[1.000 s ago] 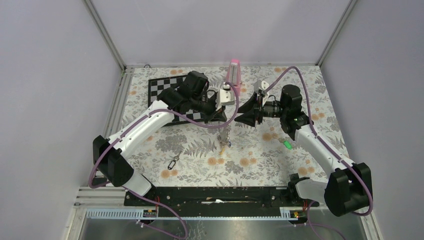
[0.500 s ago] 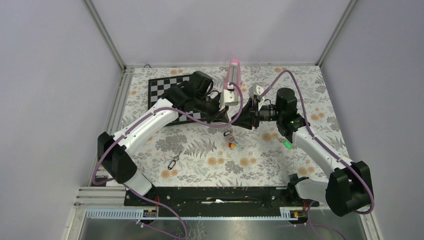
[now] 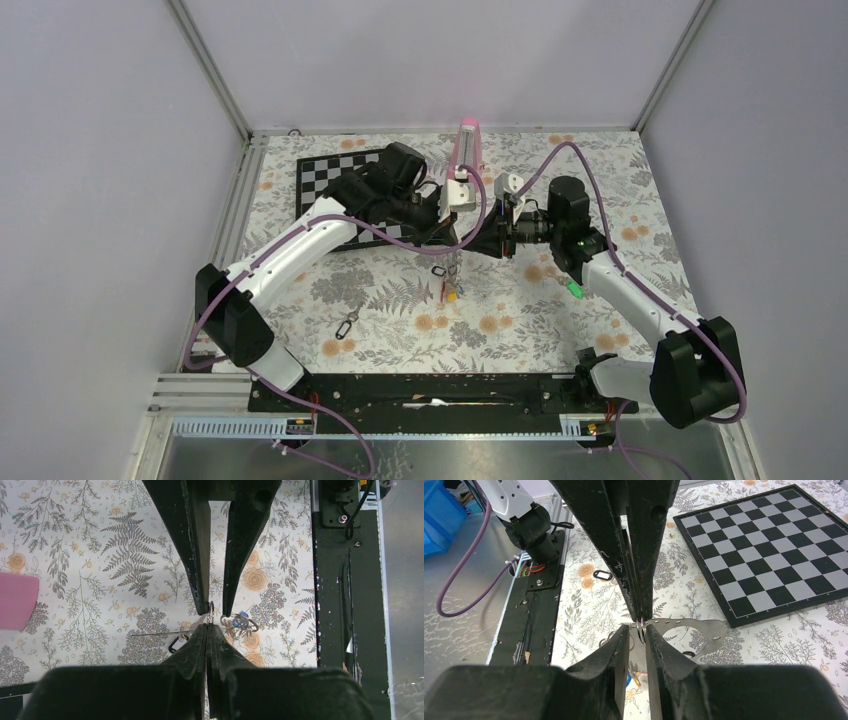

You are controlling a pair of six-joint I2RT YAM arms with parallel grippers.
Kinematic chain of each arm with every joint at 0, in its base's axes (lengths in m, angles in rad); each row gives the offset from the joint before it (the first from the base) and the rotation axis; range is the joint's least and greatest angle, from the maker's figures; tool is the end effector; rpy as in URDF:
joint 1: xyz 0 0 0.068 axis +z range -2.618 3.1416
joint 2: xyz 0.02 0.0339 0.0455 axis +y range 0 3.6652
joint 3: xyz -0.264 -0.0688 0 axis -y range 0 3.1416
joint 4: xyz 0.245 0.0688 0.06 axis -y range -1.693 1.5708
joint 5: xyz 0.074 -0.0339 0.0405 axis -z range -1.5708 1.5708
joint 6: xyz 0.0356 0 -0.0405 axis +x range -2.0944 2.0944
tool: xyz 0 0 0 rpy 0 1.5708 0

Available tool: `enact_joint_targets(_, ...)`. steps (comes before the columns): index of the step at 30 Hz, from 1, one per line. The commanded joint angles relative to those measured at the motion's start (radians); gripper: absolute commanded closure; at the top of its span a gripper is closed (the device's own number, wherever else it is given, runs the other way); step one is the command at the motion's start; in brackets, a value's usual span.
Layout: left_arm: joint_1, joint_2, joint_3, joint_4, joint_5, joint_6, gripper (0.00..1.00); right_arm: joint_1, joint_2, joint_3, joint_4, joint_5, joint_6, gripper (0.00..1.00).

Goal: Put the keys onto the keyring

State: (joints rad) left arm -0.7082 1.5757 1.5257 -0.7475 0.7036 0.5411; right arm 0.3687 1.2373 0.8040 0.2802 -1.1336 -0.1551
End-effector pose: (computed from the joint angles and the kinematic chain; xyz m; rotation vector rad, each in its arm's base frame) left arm 0.2430 -0.2384 0.3528 1.6086 1.6490 -0.9108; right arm 0.2394 0.1271 0.3010 -1.2161 1.2756 1.1204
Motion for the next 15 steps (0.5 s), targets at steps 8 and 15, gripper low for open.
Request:
enact_joint_targets(8,-0.003,-0.01,0.053,0.042,0.044,-0.008,1.0,0.021,0.017,-0.004,0.048,0.042,0.012,0.97)
enact_joint_targets(15,0.026,-0.036,0.039,0.042,0.096,0.006,0.75,0.015,0.007,-0.007,0.251,0.034,0.234,1.0)
